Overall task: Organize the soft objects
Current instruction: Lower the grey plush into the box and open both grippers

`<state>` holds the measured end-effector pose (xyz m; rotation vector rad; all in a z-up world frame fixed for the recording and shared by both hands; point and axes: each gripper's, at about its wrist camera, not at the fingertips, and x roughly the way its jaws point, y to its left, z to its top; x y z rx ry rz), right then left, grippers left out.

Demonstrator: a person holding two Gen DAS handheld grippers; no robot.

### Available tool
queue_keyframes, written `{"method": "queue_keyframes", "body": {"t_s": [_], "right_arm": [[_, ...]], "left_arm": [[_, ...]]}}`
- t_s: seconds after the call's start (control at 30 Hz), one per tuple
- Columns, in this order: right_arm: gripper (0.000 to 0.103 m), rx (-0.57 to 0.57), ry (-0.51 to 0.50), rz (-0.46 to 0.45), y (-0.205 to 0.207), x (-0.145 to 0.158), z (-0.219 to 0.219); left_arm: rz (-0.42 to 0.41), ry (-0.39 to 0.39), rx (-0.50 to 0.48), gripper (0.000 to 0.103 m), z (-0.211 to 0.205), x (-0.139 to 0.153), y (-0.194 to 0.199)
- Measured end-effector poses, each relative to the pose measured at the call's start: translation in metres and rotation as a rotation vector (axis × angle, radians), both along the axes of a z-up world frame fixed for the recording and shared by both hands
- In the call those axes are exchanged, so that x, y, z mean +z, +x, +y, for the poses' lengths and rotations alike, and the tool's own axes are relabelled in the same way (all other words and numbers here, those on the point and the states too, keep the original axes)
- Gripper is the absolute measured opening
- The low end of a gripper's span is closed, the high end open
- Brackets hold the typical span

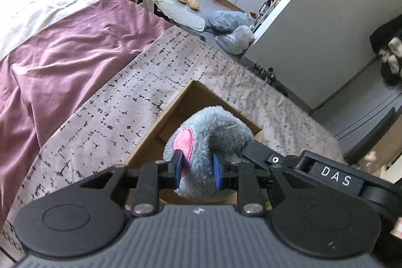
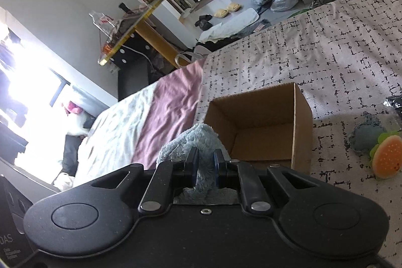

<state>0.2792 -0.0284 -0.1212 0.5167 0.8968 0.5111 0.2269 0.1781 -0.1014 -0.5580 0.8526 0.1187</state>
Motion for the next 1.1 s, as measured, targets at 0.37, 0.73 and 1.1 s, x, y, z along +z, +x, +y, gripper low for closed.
{"method": "queue_keyframes", "body": {"t_s": [0.37,0.73,1.1], "right_arm": [[0.015,0.04,-0.037,0.119,0.001,-0.039,0.012],[0.026,0.044,-0.036,0.158,-0.012,-0.035,0.0],[0.067,-0.013,-0.011,0.105,-0.023,-0.01,-0.046]], "left_arm": [[0.114,0.059,0.0,0.024,0.002,-0.034,0.0],[0.14,0.105,0.016,0.029,-0.01,-0.025,-0.008],[0.076,0.195,0.023,0.064,-0.034,0.016,-0.025]]}}
